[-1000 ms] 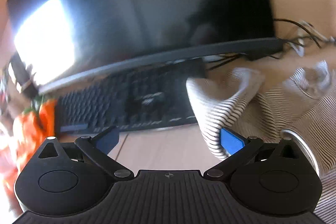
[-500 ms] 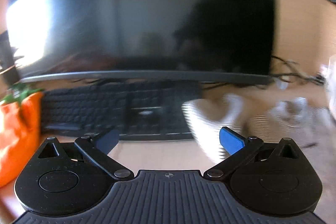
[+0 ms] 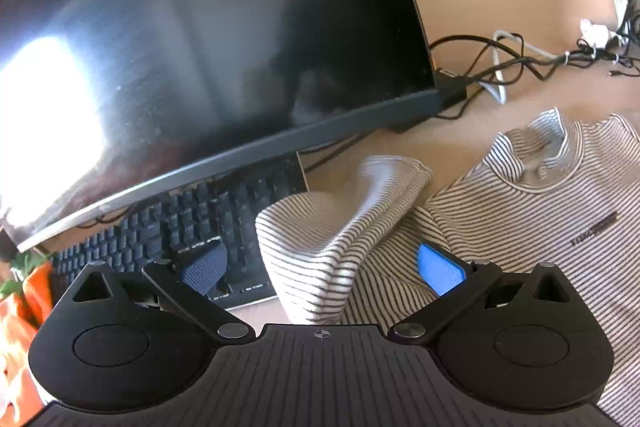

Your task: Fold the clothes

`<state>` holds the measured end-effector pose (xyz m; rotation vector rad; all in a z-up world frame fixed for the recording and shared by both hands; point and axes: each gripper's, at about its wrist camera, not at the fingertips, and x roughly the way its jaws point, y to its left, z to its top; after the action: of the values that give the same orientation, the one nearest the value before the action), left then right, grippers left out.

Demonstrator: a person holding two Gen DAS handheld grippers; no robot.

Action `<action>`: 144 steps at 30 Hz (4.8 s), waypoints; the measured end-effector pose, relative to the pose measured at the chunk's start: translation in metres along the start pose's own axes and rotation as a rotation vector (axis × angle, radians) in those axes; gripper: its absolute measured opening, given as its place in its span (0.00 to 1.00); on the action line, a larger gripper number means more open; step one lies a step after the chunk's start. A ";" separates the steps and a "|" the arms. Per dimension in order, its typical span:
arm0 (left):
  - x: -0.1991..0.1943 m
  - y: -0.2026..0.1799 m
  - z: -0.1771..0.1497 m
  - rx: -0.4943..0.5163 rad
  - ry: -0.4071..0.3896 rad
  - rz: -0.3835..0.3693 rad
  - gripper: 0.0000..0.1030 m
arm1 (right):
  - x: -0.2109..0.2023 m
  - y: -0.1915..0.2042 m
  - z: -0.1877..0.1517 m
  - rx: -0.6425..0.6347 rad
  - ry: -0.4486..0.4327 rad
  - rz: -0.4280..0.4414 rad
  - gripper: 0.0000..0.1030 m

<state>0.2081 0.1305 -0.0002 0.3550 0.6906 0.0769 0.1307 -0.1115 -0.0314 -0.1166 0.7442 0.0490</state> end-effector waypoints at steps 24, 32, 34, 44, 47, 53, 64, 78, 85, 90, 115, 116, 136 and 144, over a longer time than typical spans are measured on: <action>-0.051 -0.015 -0.036 -0.412 0.112 -0.451 1.00 | 0.028 -0.032 0.016 0.078 0.145 0.323 1.00; -0.055 -0.008 -0.001 -0.180 -0.028 -0.157 1.00 | 0.022 -0.020 0.033 0.049 0.069 0.328 1.00; -0.042 -0.010 0.006 -0.111 -0.039 -0.126 1.00 | 0.019 -0.014 0.033 0.034 0.062 0.336 0.92; 0.034 -0.026 0.024 0.194 0.065 -0.045 0.51 | 0.010 -0.014 0.022 0.027 0.063 0.328 0.80; 0.043 -0.026 0.022 0.231 0.080 -0.025 0.56 | 0.010 -0.021 0.016 0.041 0.075 0.315 0.80; 0.042 -0.012 0.020 0.230 0.070 0.020 0.25 | 0.017 -0.019 0.016 0.050 0.084 0.303 0.80; -0.031 0.094 -0.005 -0.381 -0.120 0.160 0.45 | 0.011 0.009 0.018 -0.036 0.068 0.310 0.83; -0.031 0.158 -0.091 -0.864 -0.034 0.005 0.89 | 0.013 0.021 0.001 -0.135 0.107 0.202 0.85; -0.035 0.080 -0.046 -0.675 -0.052 -0.420 0.93 | 0.001 -0.013 0.001 -0.094 0.027 -0.003 0.96; -0.014 -0.017 -0.042 -0.513 0.085 -0.609 0.94 | 0.013 -0.035 0.006 -0.072 -0.006 -0.180 0.99; 0.014 -0.044 -0.046 -0.317 0.148 -0.597 0.97 | -0.039 -0.030 -0.068 -0.302 0.125 -0.137 1.00; 0.014 -0.045 -0.046 -0.314 0.147 -0.598 0.97 | -0.043 -0.031 -0.071 -0.302 0.132 -0.142 1.00; -0.002 -0.061 -0.045 -0.310 0.221 -0.722 0.98 | -0.045 0.014 -0.042 -0.288 0.074 -0.027 1.00; -0.009 -0.056 -0.054 -0.303 0.241 -0.735 1.00 | -0.045 -0.007 -0.061 -0.227 0.179 0.038 1.00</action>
<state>0.1644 0.0925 -0.0526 -0.2160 0.9967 -0.4769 0.0571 -0.1263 -0.0444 -0.3267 0.9186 0.1606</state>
